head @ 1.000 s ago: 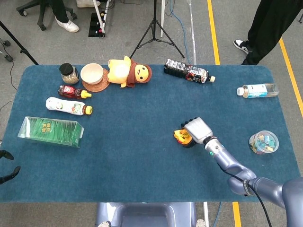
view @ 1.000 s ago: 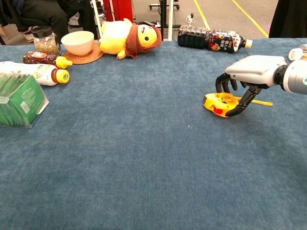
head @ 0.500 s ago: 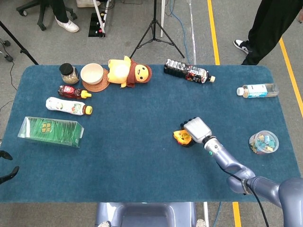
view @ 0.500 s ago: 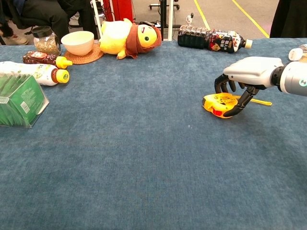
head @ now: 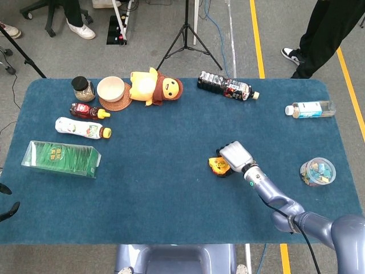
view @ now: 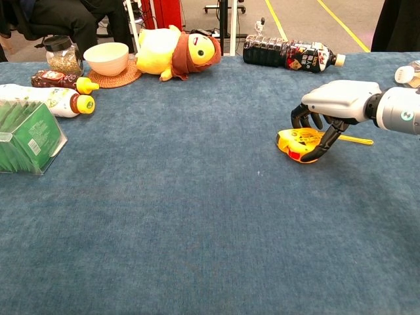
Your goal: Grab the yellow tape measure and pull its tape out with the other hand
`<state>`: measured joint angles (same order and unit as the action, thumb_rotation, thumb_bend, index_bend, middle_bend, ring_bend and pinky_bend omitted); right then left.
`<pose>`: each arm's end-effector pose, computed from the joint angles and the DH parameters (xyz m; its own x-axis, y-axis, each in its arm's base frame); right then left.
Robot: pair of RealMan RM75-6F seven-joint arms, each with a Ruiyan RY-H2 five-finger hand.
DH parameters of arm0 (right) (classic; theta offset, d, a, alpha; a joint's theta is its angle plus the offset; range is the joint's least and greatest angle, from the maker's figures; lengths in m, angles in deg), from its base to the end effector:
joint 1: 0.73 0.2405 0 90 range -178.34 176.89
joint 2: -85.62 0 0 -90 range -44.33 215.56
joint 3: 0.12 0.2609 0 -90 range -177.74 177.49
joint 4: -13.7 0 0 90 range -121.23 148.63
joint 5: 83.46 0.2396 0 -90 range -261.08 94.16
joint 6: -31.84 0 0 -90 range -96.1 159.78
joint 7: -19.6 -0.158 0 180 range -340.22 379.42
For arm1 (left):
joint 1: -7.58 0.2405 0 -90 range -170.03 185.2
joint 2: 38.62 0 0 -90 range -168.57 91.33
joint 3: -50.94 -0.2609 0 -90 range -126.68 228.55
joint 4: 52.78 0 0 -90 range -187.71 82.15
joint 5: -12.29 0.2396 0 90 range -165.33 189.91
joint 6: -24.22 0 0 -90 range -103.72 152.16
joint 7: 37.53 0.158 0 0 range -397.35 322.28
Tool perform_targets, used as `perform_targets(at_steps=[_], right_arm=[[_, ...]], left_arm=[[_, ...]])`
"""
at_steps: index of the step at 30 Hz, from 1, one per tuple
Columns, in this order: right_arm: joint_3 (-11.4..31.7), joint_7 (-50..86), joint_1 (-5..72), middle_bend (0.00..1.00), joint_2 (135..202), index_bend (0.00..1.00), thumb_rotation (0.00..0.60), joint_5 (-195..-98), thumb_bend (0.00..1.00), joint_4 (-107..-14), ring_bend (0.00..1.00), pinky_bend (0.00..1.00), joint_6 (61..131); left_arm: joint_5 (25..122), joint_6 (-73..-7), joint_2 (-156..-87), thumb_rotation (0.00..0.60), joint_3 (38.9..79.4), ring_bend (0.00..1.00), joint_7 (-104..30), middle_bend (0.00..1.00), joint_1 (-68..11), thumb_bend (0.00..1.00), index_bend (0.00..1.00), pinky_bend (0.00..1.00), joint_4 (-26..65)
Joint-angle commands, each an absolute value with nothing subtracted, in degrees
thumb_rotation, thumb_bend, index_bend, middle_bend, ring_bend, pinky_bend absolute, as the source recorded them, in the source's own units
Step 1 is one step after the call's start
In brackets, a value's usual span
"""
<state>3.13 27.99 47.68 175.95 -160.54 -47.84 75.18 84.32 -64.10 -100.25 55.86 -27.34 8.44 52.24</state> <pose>-0.2067 -0.4175 -0.0557 0.7238 -0.2366 0.6482 -0.6586 -0.5172 0.5465 -0.3293 0.1661 0.1502 0.3838 0.0025 0.9234 0.8792 0.3047 -0.3663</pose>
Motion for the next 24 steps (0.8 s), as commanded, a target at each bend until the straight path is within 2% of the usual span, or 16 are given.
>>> perform_targets(at_steps=[1, 8, 12, 24], right_arm=[[3.3, 27.6, 47.6, 0.50, 176.3, 0.47, 0.342, -160.5, 0.18, -47.5, 0.51, 0.48, 75.2], [3.8, 26.3, 47.3, 0.61, 177.2, 0.59, 0.354, -161.0, 0.18, -46.6, 0.63, 0.58, 76.0], [4.2, 24.2, 47.0, 0.65, 177.4, 0.63, 0.359, -161.3, 0.18, -46.5, 0.69, 0.61, 76.3], [5.1, 21.1, 45.0, 0.66, 172.4, 0.64, 0.361, -162.3, 0.18, -53.2, 0.70, 0.61, 79.9]], left_arm=[[84.3, -64.1, -100.2, 0.600, 55.9, 0.33, -27.4, 0.46, 8.5, 0.20, 0.50, 0.34, 52.2], [84.3, -64.1, -100.2, 0.600, 55.9, 0.33, -27.6, 0.46, 8.6, 0.20, 0.50, 0.34, 52.1], [84.2, -63.9, -100.3, 0.600, 55.8, 0.33, -27.7, 0.46, 8.6, 0.20, 0.50, 0.34, 51.9], [86.2, -60.4, -100.5, 0.600, 56.2, 0.33, -25.6, 0.46, 5.4, 0.20, 0.50, 0.34, 53.8]])
